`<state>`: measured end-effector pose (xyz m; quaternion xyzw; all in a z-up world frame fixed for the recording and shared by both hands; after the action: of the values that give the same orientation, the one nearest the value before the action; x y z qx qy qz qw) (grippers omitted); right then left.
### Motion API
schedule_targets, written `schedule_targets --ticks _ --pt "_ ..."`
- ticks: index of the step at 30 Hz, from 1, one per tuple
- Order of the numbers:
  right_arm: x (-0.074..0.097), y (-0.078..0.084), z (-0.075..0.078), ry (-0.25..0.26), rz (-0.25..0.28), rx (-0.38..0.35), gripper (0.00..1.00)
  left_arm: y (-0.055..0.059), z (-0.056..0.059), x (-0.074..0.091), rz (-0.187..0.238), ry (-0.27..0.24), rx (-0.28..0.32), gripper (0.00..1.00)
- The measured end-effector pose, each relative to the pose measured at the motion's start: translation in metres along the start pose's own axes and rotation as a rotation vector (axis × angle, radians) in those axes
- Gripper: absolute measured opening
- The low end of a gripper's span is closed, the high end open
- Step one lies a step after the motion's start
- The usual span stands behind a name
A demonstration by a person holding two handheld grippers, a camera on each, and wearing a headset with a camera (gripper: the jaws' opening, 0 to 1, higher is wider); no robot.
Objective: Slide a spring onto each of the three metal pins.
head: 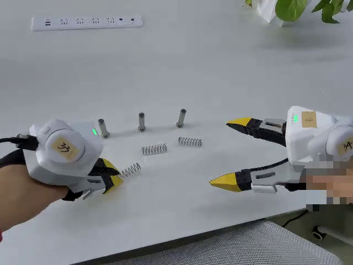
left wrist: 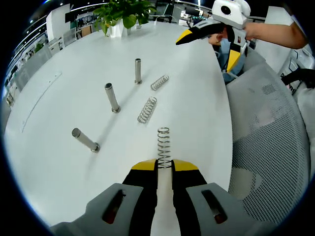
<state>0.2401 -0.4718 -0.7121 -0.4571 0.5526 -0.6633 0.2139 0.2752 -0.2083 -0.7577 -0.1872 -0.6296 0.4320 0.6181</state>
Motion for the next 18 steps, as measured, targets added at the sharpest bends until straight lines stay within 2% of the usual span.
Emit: schedule_targets --ticks 6,18 --pt "-0.002 -0.009 -0.003 -0.011 0.007 0.009 0.75 -0.007 0.004 0.01 0.048 -0.006 0.005 0.07" --pt "-0.013 -0.033 -0.01 -0.045 0.031 0.025 0.73 -0.023 0.009 0.03 0.172 -0.021 0.026 0.07"
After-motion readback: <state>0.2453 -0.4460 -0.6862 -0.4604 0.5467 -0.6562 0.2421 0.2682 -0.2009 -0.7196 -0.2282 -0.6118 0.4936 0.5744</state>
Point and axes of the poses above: the centre of the closed fingertips' face, and the gripper's own axes: x roughly backward along the fingers, z roughly to its right, y roughly out of its underside, the point moved 8 cm from there along x, roughly backward along the fingers, and after that the axes turned 15 degrees about z, right-handed, at the moved point
